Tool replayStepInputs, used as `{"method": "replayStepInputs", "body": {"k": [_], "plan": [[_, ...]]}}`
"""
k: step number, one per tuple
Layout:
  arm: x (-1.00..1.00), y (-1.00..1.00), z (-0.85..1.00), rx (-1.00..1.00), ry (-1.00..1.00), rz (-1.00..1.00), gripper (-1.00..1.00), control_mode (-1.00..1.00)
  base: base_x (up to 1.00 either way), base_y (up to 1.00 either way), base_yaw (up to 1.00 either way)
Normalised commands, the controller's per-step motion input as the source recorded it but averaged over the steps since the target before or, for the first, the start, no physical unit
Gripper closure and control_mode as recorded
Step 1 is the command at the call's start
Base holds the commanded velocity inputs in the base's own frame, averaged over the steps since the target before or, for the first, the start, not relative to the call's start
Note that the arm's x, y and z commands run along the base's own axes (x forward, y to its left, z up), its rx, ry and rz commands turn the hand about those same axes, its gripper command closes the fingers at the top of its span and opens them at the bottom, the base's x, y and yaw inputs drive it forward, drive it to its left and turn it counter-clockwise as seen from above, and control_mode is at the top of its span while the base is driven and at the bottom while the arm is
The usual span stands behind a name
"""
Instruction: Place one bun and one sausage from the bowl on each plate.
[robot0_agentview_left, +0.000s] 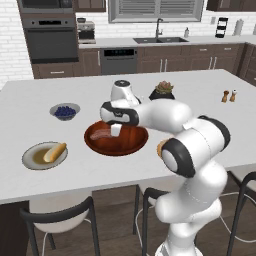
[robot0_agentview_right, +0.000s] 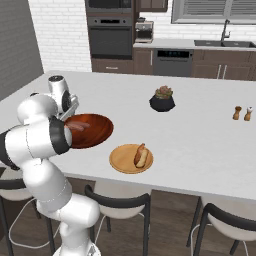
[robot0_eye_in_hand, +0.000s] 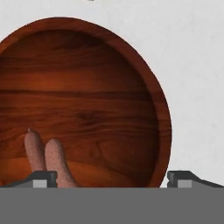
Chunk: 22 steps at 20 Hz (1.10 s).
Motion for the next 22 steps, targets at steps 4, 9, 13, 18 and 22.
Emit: {"method": "replayStepInputs", "body": {"k": [4,9,13,18,22], "plan": [[0.4,0.05,-0.42,0.0,0.08,-0.04,-1.0,-1.0,0.0,0.0,0.0],[0.34,0.26,-0.38,-0.01,0.02,-0.06,-1.0,-1.0,0.0,0.0,0.0],[0.26,0.29,-0.31,0.0,0.01,-0.06,-1.0,-1.0,0.0,0.0,0.0],[0.18,0.24,-0.25,0.0,0.01,-0.09,-1.0,-1.0,0.0,0.0,0.0],[0.12,0.2,-0.09,0.0,0.0,-0.13,-1.0,-1.0,0.0,0.0,0.0]]}}
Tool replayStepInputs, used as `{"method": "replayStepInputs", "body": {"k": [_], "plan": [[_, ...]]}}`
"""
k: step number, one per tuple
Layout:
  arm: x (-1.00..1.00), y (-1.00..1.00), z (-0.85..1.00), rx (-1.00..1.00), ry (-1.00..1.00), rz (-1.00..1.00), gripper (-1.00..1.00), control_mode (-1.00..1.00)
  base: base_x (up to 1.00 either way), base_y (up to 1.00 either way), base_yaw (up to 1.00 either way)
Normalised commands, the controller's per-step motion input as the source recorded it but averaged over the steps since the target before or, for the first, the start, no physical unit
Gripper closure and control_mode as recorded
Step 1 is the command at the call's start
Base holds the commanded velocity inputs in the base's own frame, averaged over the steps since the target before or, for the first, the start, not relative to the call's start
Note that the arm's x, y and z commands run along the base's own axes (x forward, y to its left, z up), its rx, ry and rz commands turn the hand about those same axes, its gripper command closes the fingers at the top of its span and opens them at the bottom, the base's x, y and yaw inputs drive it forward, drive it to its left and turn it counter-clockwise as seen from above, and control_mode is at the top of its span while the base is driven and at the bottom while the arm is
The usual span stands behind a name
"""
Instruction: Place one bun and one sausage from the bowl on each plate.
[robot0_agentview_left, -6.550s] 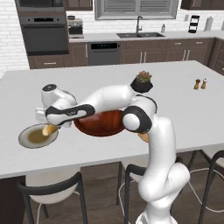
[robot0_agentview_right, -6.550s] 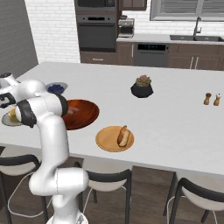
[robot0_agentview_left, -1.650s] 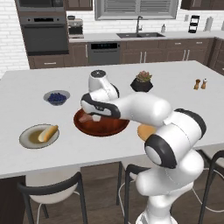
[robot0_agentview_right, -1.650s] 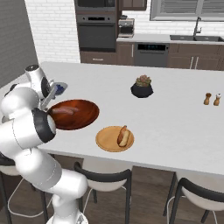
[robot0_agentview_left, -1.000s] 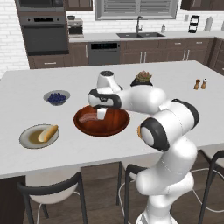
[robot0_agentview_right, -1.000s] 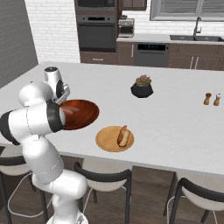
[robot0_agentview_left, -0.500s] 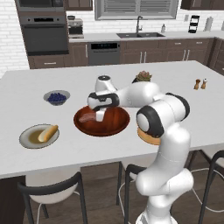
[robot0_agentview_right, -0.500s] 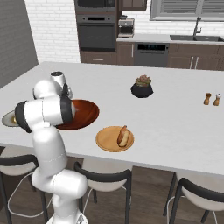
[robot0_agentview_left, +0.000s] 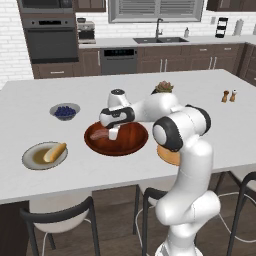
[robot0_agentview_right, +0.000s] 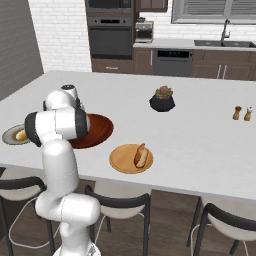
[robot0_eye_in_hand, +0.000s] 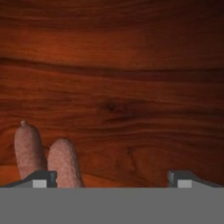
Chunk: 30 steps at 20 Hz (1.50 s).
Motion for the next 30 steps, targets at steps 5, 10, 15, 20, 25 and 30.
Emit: {"method": "replayStepInputs", "body": {"k": [5,10,15,20,25,30], "plan": [[0.16,0.3,-0.2,0.0,0.0,-0.11,-1.0,-1.0,0.0,0.0,0.0],[0.15,0.34,-0.24,0.0,0.0,-0.1,-1.0,-1.0,0.0,0.0,0.0],[0.2,0.32,-0.21,0.0,0.0,-0.11,-1.0,-1.0,0.0,0.0,0.0],[0.24,0.32,-0.17,0.0,0.02,-0.12,-1.0,-1.0,0.0,0.0,0.0],[0.2,0.27,-0.12,0.0,0.09,-0.13,-1.0,-1.0,0.0,0.0,0.0],[-0.01,0.07,-0.08,0.0,0.1,-0.14,-1.0,-1.0,0.0,0.0,0.0]]}}
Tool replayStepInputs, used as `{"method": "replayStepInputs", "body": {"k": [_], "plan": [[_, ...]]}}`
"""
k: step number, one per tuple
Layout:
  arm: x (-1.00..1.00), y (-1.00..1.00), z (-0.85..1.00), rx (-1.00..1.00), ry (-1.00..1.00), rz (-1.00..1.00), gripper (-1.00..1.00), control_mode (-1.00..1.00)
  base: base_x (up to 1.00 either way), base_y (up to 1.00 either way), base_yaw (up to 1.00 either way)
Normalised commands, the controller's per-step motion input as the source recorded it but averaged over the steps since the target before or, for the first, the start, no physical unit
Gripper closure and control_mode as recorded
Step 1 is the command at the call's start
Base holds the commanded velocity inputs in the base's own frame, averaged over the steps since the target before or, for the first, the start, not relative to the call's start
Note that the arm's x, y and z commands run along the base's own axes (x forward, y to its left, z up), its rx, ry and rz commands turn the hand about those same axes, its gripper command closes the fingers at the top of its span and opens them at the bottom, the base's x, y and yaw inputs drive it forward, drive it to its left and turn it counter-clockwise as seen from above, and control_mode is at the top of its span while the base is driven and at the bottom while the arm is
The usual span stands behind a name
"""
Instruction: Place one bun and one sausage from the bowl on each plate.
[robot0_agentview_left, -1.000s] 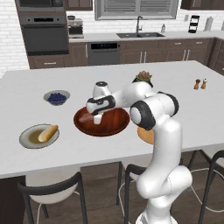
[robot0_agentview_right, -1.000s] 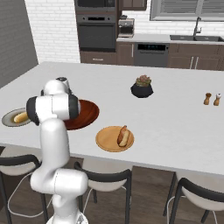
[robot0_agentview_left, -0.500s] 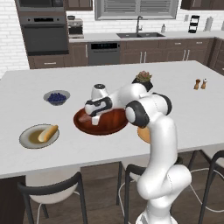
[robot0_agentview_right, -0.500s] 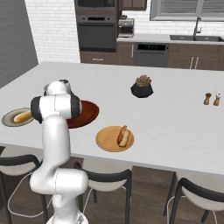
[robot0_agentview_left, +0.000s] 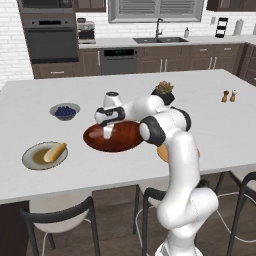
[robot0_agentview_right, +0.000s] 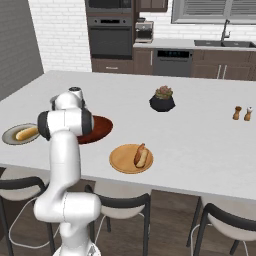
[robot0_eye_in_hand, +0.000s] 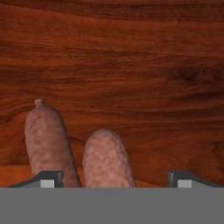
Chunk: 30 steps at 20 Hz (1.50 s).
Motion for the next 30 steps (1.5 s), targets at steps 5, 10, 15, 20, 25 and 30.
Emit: {"method": "replayStepInputs", "body": {"k": [5,10,15,20,25,30], "plan": [[0.0,0.02,-0.3,0.0,0.04,-0.11,-1.0,-1.0,0.0,0.0,0.0],[0.0,0.17,-0.48,-0.01,0.0,-0.05,-1.0,-1.0,0.0,0.0,0.0],[-0.06,0.15,-0.4,-0.01,-0.04,-0.02,-1.0,-1.0,0.0,0.0,0.0],[0.0,0.11,-0.46,0.0,-0.09,-0.02,1.0,-1.0,0.0,0.0,0.0],[0.0,0.04,-0.37,0.0,-0.09,0.0,1.0,-1.0,0.0,0.0,0.0],[-0.01,0.0,-0.16,0.0,-0.03,-0.01,1.0,-1.0,0.0,0.0,0.0]]}}
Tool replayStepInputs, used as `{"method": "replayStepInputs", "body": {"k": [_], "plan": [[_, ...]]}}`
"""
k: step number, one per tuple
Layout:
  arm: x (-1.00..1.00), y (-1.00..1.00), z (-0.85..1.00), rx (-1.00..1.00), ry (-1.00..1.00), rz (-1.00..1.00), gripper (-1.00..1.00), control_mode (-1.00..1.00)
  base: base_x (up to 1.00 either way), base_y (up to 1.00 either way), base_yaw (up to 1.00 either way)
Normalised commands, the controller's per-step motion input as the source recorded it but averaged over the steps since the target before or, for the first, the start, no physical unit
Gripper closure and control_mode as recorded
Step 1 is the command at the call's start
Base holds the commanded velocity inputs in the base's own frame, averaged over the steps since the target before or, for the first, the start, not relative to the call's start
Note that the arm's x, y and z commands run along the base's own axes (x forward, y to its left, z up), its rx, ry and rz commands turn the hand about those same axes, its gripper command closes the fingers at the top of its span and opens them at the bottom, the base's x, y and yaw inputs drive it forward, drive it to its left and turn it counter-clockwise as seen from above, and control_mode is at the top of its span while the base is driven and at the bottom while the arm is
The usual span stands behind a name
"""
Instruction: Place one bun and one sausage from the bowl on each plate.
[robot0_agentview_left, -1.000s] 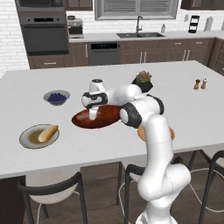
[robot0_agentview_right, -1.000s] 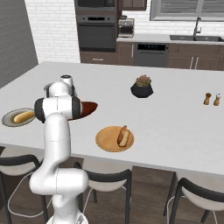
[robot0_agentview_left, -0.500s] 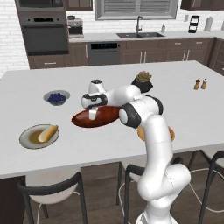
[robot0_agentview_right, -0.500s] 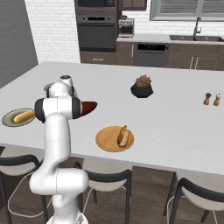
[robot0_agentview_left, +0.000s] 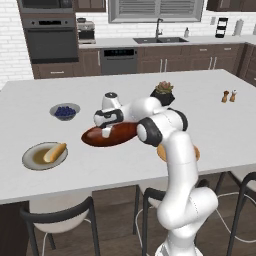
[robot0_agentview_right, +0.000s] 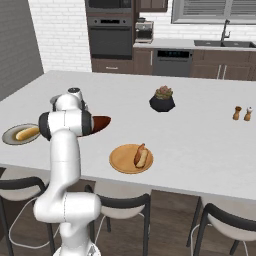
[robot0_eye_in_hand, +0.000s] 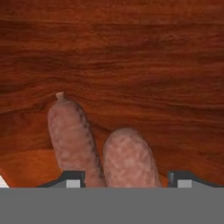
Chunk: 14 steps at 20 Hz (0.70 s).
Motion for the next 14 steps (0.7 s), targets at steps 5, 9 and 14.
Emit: {"method": "replayStepInputs", "body": {"k": [5,9,14], "plan": [[-0.13,0.0,0.05,0.0,0.0,-0.01,1.0,-1.0,0.0,0.0,0.0],[-0.02,0.0,0.13,0.0,0.0,-0.02,1.0,-1.0,0.0,0.0,0.0],[-0.45,0.0,0.55,0.01,0.0,0.0,1.0,-1.0,0.0,0.0,0.0]]}}
